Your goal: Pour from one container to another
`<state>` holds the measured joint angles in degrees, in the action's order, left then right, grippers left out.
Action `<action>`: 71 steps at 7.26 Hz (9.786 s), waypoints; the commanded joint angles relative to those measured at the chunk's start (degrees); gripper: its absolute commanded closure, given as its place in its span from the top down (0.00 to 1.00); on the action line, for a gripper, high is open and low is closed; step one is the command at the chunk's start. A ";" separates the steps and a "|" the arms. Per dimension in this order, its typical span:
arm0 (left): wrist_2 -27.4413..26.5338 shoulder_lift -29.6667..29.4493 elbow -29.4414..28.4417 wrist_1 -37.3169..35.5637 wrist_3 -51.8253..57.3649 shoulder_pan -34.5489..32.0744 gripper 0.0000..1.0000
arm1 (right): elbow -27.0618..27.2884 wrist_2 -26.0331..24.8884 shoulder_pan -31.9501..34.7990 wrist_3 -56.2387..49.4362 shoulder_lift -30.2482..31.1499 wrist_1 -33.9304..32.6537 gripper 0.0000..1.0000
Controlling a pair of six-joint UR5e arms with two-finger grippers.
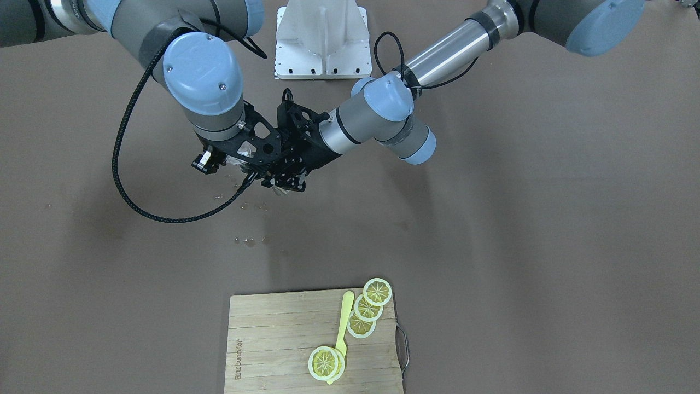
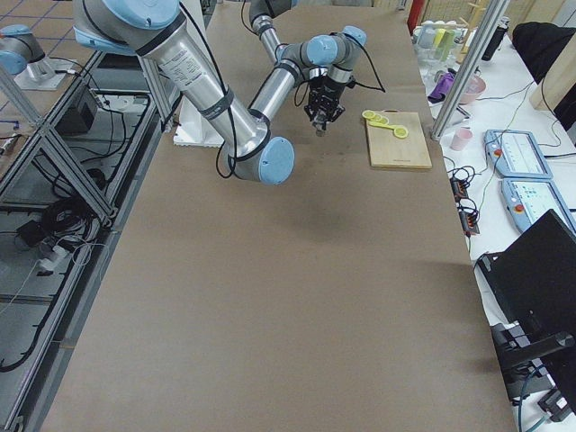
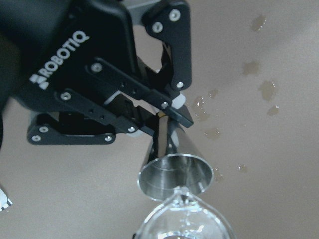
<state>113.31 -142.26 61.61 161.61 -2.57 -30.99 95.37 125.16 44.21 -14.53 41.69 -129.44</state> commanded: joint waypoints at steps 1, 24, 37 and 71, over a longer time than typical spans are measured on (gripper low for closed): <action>-0.02 -0.12 0.00 0.45 -0.68 0.06 0.00 | -0.10 0.00 0.00 -0.41 -0.03 -0.11 0.00; -0.46 10.40 9.39 4.58 -4.37 -3.89 0.00 | 23.37 5.70 13.69 -15.96 40.80 27.79 0.00; -50.76 51.55 38.32 17.07 -22.12 6.28 0.00 | -14.39 9.06 21.09 -1.29 55.43 106.46 0.00; -74.64 40.04 28.91 -55.97 -101.07 5.07 0.17 | -28.75 6.75 18.28 14.97 53.06 131.28 1.00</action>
<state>38.63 -102.25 90.38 105.67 -105.16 -25.92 66.48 130.36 62.32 0.33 94.40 1.53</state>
